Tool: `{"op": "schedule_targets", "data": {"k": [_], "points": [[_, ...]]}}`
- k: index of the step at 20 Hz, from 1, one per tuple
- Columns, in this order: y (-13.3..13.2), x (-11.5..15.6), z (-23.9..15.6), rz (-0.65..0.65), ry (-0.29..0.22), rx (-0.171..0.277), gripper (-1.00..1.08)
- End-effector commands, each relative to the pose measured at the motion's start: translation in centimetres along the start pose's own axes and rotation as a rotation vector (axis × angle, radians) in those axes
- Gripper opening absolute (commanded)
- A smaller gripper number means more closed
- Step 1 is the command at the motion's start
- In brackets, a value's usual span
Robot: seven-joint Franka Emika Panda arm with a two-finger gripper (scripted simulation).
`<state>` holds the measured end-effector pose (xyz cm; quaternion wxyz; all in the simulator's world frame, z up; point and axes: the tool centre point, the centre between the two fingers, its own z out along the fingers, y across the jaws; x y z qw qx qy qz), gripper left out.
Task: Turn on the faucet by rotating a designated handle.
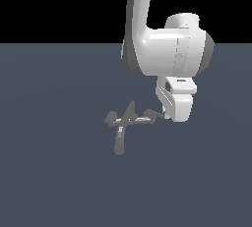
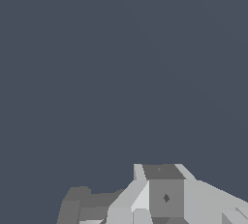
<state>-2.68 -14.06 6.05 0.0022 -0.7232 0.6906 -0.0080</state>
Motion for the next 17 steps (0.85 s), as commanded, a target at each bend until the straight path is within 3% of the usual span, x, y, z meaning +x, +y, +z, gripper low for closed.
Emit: {"op": "schedule_targets", "data": {"k": [1, 7, 8, 17], "points": [[0.7, -1.6, 0.1, -0.016, -0.007, -0.007, -1.0], [2.2, -2.9, -0.1, -0.016, -0.008, -0.013, -1.0], [2.3, -1.0, 0.1, 0.013, -0.002, -0.014, -1.0], [2.0, -6.5, -0.1, -0.015, -0.008, -0.014, -1.0]]}}
